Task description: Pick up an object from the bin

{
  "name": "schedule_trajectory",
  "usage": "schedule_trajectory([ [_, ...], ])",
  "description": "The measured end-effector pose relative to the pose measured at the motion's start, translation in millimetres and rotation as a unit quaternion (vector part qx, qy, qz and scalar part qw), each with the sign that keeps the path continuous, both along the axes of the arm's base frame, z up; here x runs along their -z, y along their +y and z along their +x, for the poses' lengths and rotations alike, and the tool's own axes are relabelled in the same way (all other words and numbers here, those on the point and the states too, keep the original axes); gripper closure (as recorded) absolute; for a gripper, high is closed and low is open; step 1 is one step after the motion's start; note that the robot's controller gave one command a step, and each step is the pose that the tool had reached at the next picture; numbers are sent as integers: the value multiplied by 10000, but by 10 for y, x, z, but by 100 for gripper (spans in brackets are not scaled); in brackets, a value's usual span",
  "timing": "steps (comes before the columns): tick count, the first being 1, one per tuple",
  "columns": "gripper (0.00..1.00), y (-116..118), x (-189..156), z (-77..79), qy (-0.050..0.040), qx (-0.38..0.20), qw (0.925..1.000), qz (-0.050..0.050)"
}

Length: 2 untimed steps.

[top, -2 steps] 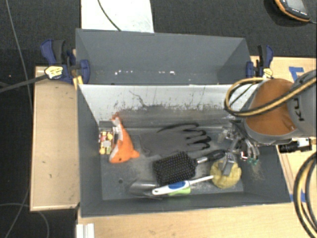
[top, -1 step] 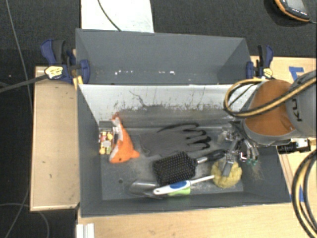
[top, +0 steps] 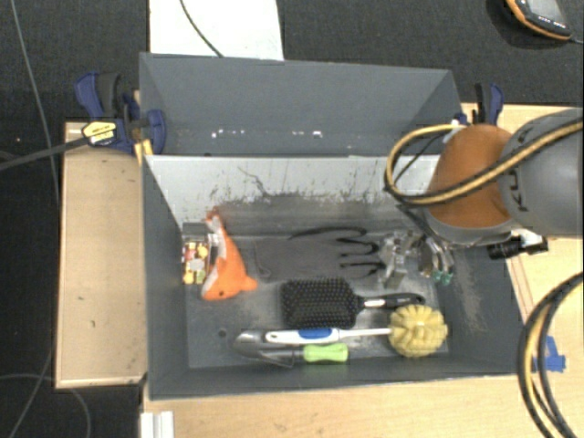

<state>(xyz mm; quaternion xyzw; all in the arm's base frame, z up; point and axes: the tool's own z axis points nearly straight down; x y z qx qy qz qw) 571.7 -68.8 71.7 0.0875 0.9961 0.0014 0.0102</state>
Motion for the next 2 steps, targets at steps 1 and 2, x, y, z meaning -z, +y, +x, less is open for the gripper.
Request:
schedule_trajectory([
  [1,100,0,0,0,0,-6,10000,-1],
  [2,100,32,2,-2,-2,190,9998,-5],
])
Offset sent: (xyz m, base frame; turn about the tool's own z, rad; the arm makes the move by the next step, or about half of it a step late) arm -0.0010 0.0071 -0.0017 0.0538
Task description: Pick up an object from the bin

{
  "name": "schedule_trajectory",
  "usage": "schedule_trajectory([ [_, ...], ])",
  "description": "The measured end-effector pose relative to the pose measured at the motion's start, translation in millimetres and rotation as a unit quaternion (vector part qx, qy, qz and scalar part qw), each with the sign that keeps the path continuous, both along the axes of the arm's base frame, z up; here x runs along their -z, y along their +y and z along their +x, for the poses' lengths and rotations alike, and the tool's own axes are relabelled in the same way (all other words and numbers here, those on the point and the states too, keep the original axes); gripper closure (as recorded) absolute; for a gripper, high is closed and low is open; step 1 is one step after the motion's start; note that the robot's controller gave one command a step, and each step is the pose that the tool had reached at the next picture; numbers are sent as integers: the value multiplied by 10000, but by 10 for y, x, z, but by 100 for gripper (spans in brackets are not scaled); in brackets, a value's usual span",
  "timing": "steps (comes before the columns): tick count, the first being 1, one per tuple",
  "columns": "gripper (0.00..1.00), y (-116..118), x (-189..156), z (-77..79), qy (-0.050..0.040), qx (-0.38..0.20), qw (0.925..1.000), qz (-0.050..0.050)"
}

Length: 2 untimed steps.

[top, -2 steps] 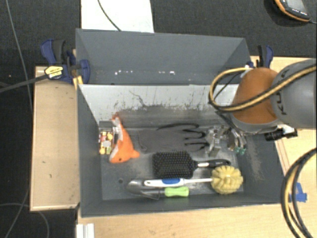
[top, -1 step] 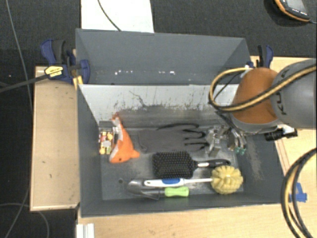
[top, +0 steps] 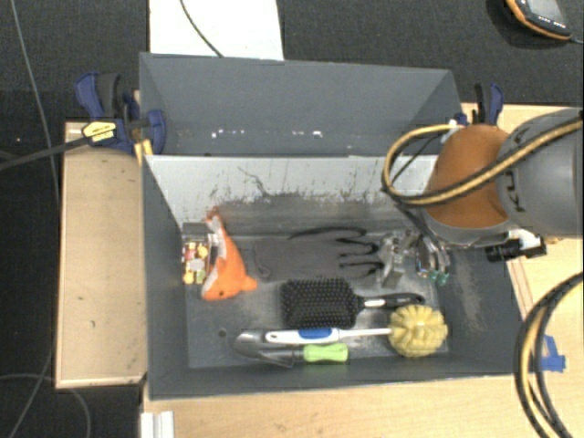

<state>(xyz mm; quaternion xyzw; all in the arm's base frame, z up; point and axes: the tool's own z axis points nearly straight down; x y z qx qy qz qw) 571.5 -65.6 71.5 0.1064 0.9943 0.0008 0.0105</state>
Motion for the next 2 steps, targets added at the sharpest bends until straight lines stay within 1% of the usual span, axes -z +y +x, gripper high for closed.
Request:
schedule_trajectory([
  [1,100,21,8,28,-13,753,9972,20],
  [2,0,148,8,35,-3,338,9994,9],
])
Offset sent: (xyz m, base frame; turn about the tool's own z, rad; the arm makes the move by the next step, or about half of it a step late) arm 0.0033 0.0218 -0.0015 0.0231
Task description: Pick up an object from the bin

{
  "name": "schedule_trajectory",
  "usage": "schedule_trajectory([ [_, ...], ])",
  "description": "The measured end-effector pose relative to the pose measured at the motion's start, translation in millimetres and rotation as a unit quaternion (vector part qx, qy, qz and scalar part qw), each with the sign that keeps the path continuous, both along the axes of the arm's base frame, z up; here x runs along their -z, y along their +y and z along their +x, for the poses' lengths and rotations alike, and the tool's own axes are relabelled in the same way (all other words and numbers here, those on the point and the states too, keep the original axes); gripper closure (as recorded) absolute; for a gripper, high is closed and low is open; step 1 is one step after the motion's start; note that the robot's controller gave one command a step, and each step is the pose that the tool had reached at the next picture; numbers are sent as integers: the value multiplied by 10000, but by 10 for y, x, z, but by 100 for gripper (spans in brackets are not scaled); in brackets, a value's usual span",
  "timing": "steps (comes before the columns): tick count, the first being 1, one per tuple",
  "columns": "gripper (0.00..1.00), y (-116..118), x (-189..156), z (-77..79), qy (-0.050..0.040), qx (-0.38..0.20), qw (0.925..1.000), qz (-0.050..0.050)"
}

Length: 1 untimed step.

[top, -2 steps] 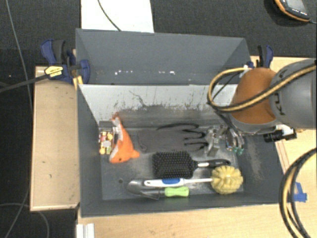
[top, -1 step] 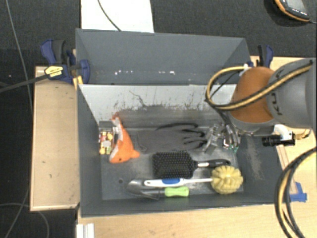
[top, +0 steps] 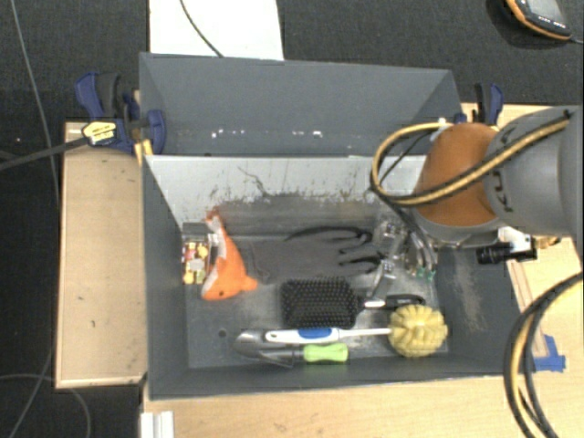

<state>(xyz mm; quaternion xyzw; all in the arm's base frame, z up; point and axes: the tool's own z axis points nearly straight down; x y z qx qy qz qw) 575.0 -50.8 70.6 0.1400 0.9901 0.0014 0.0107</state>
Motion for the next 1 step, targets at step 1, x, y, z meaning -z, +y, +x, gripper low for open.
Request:
schedule_trajectory([
  [1,100,66,-3,6,-3,-221,9998,-8],
])
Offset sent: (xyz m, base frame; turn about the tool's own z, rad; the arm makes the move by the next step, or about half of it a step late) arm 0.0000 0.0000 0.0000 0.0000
